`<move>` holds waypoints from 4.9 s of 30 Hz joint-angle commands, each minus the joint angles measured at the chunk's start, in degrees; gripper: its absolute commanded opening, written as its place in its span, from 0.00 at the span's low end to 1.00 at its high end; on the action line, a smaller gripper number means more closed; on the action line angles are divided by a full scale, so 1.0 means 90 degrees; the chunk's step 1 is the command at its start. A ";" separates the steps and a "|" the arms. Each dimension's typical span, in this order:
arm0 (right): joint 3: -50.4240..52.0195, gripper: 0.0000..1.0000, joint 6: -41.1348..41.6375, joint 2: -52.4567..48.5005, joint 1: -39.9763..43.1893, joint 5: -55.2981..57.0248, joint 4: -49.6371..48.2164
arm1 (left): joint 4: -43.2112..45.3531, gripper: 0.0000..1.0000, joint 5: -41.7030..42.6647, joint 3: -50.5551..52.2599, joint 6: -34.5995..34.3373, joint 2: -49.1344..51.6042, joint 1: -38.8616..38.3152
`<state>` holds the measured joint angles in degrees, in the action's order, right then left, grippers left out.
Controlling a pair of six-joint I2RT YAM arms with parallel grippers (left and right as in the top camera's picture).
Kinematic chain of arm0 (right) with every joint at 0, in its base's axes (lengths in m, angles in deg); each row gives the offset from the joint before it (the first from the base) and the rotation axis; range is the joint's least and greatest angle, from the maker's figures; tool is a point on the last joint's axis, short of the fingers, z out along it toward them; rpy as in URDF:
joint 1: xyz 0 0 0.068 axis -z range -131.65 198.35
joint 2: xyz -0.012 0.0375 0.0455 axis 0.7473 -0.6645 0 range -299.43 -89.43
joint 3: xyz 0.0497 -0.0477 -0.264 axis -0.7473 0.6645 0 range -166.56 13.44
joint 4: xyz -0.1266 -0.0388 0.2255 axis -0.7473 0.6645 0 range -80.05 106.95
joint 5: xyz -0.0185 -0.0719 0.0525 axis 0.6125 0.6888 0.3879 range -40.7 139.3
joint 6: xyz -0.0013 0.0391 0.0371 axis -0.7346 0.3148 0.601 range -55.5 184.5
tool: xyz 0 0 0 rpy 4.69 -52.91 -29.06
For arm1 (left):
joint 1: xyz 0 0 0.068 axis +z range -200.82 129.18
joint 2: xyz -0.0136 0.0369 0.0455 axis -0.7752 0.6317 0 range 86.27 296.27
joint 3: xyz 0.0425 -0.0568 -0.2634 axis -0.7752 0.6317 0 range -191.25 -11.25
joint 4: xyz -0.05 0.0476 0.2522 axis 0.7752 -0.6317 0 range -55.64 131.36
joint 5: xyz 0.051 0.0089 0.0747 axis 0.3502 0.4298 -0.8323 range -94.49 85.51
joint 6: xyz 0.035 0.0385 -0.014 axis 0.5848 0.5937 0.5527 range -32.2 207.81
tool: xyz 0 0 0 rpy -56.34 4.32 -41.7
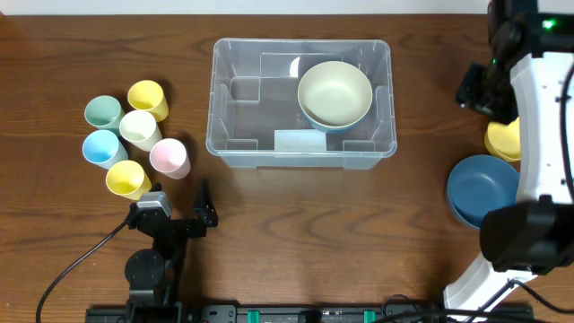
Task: Pack container
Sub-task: 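Carry the cream bowl into the bin onto the blue bowl, release, then grasp the near blue bowl rim with the right gripper, then carry the blue bowl into the bin onto the stack, release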
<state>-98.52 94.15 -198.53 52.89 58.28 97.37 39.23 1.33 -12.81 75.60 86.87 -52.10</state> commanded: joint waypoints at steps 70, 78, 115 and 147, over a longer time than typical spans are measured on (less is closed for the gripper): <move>0.4051 0.02 -0.0109 0.0092 0.0823 -0.1333 -0.3966 | -0.0153 0.98 0.0070 0.0146 0.0007 -0.0039 -0.0010; 0.3903 0.01 -0.0187 0.0221 0.0818 -0.1384 -0.3791 | -0.0153 0.98 0.0070 0.0146 0.0007 -0.0039 -0.0010; 0.1591 0.01 -0.2550 0.0136 -0.4643 0.1168 -0.4541 | -0.0153 0.98 0.0070 0.0146 0.0007 -0.0039 -0.0010; -0.0746 0.66 -0.2096 0.0425 -0.2567 0.1263 -0.2625 | -0.0153 0.98 0.0070 0.0146 0.0007 -0.0039 -0.0010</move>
<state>-104.27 71.22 -196.59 22.03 67.46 71.64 39.25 1.33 -12.81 75.60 86.85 -52.12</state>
